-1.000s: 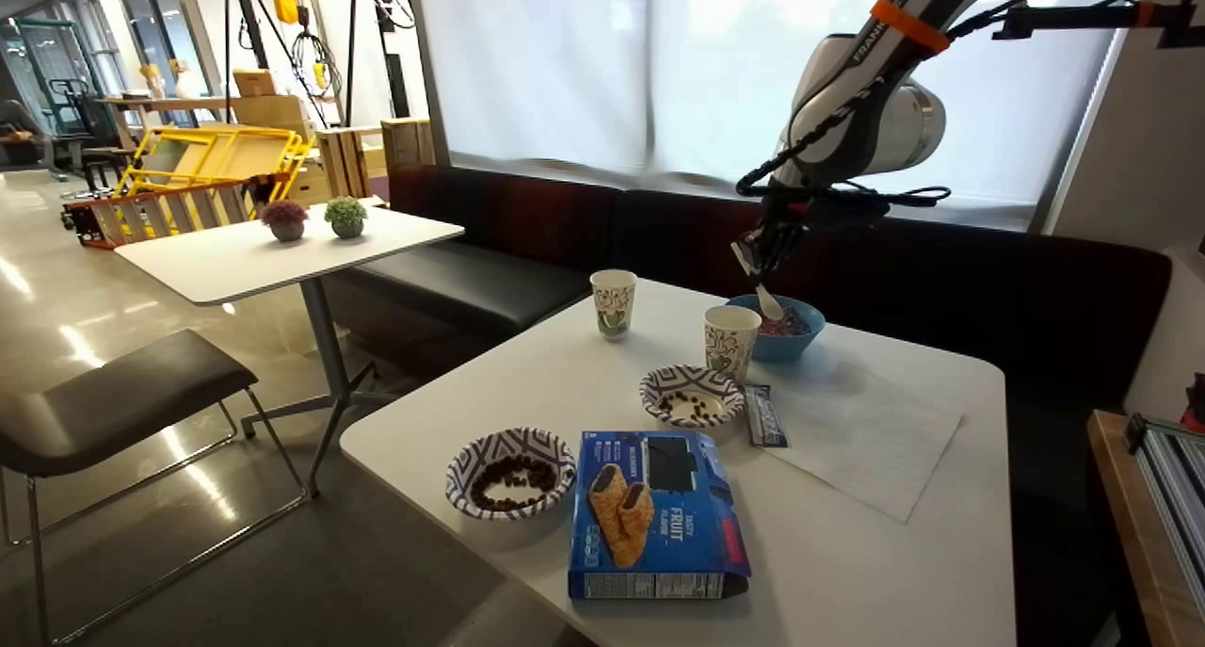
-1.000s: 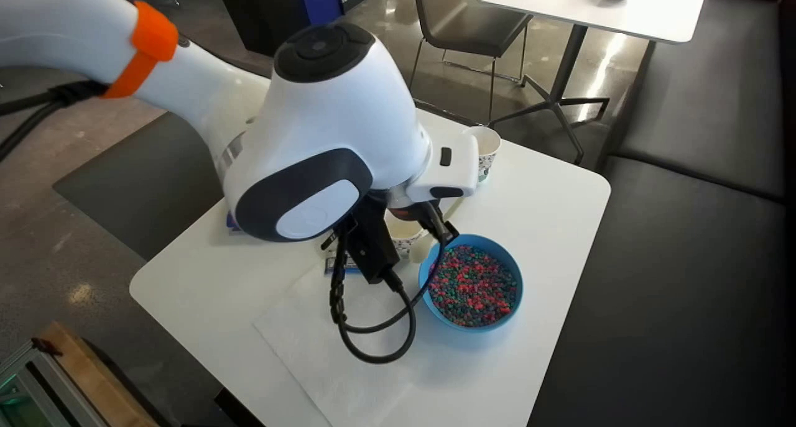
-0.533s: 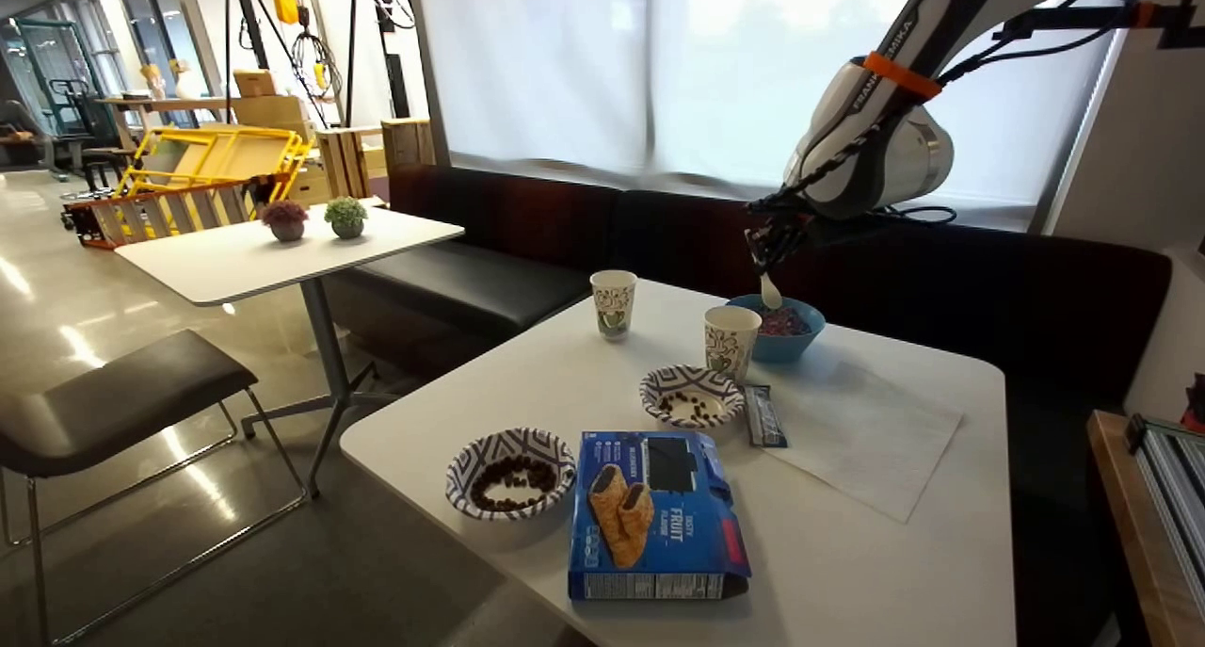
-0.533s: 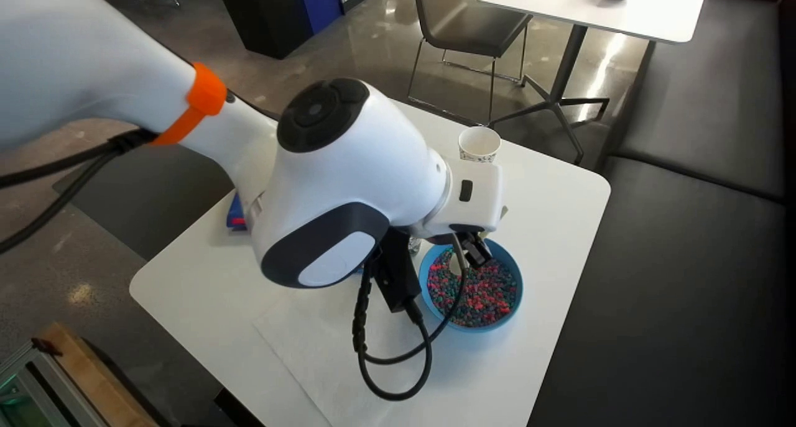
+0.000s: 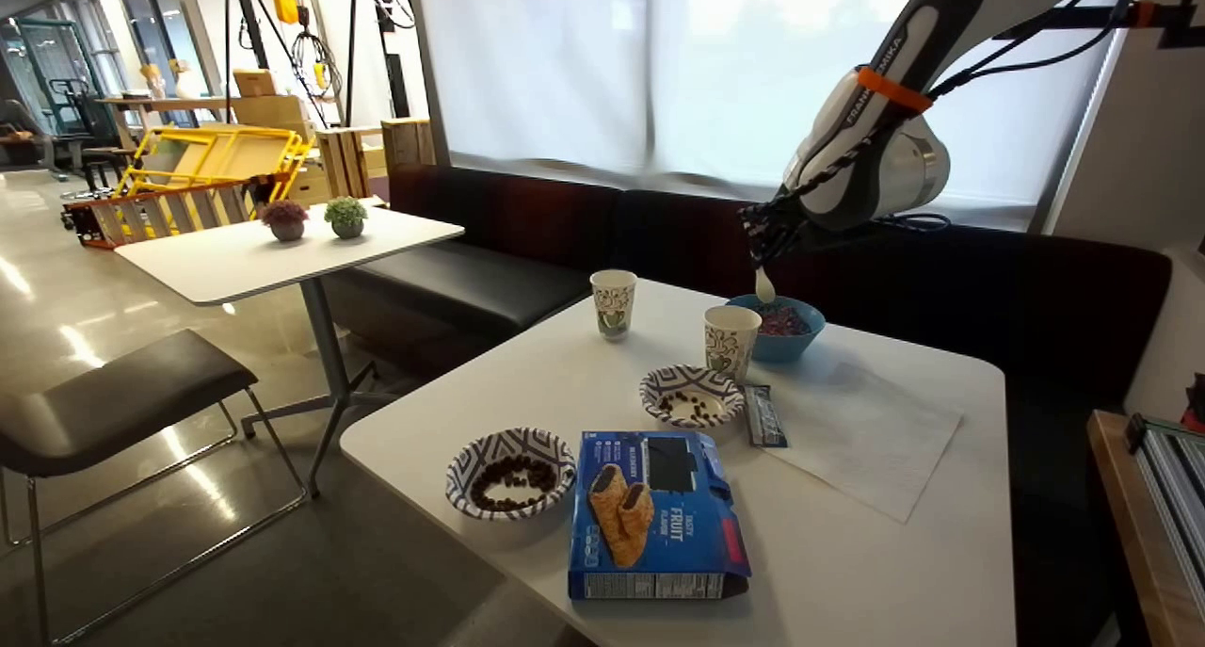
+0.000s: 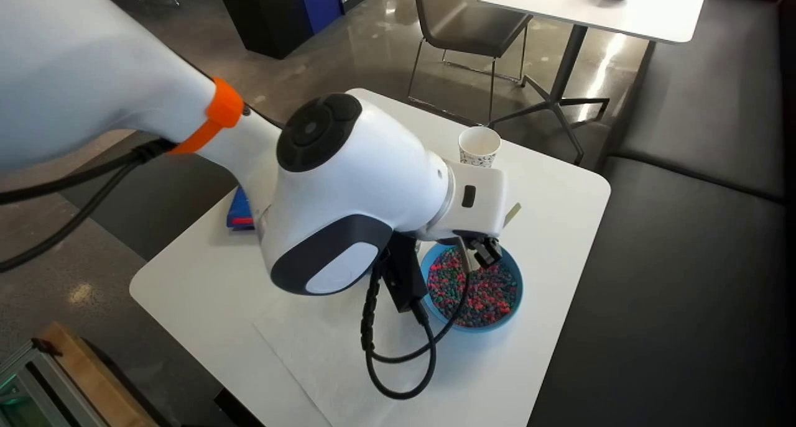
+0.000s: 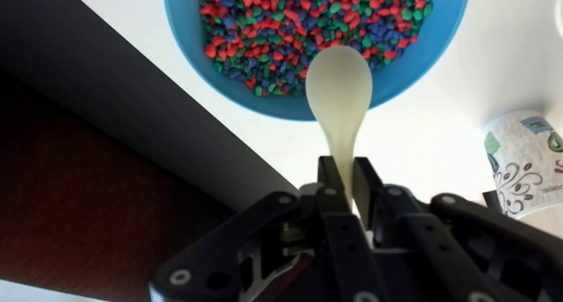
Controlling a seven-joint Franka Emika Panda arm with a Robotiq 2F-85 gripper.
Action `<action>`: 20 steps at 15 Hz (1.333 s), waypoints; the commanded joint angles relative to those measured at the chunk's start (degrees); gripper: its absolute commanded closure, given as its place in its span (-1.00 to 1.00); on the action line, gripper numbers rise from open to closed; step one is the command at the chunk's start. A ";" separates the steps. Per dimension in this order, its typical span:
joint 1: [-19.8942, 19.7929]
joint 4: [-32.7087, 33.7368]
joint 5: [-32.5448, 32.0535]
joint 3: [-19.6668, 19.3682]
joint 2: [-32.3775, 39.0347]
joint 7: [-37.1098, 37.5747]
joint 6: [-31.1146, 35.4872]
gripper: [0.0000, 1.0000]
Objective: Use the plastic spoon to put some of the contents of the blue bowl into the paper cup in the front
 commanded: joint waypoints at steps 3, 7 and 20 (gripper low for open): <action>0.90 2.39 4.90 -0.57 6.42 3.22 8.21 0.93; 0.30 3.87 7.59 -0.09 9.64 4.42 11.53 0.93; 0.84 6.84 11.72 -1.18 16.05 4.74 14.95 0.93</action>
